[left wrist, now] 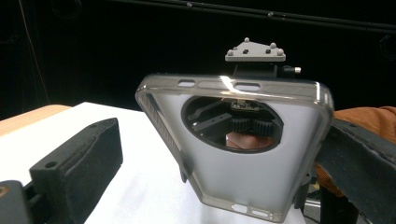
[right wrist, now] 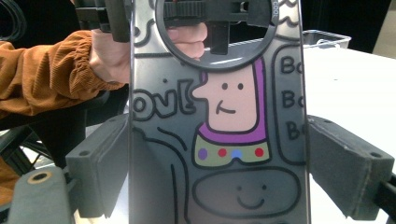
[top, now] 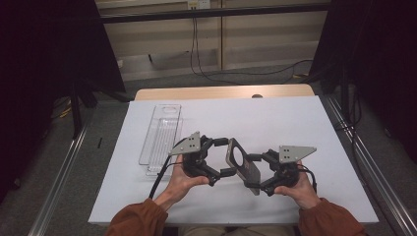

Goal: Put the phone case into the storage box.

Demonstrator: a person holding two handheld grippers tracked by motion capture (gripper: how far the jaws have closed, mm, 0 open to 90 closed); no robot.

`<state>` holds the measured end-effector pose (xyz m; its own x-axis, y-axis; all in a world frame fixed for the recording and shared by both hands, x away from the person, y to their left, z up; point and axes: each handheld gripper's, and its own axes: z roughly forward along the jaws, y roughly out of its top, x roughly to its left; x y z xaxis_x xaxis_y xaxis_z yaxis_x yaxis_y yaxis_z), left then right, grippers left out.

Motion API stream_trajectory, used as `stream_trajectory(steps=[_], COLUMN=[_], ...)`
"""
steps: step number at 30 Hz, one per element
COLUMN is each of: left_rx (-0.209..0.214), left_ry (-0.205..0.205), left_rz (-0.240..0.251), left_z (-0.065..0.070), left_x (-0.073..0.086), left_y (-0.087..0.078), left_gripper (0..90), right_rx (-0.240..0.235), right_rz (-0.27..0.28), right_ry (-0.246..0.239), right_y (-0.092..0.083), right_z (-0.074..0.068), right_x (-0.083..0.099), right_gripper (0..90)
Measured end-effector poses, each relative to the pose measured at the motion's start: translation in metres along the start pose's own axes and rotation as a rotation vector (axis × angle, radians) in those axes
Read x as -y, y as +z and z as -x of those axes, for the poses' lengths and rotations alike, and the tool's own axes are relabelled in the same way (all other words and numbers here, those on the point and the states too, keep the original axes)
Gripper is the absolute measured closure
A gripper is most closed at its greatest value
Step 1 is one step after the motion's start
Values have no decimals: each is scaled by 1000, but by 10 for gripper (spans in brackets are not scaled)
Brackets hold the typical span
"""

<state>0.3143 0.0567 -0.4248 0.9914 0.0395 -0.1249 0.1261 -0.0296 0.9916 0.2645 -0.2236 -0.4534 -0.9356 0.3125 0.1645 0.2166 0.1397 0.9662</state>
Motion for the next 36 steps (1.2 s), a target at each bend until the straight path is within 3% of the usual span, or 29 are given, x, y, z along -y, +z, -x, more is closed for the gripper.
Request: stream_trajectory(steps=[10,36], left_rx=[48,93], left_ry=[-4,25], left_rz=[14,5], left_z=[0,-2], left_x=[-2,0], left_y=[7,12], left_gripper=[29,45], right_rx=[-18,-59], right_rz=[2,-17], right_ry=[4,5], right_y=[2,4], right_z=[-1,-1], right_x=[0,1], right_gripper=[122,122])
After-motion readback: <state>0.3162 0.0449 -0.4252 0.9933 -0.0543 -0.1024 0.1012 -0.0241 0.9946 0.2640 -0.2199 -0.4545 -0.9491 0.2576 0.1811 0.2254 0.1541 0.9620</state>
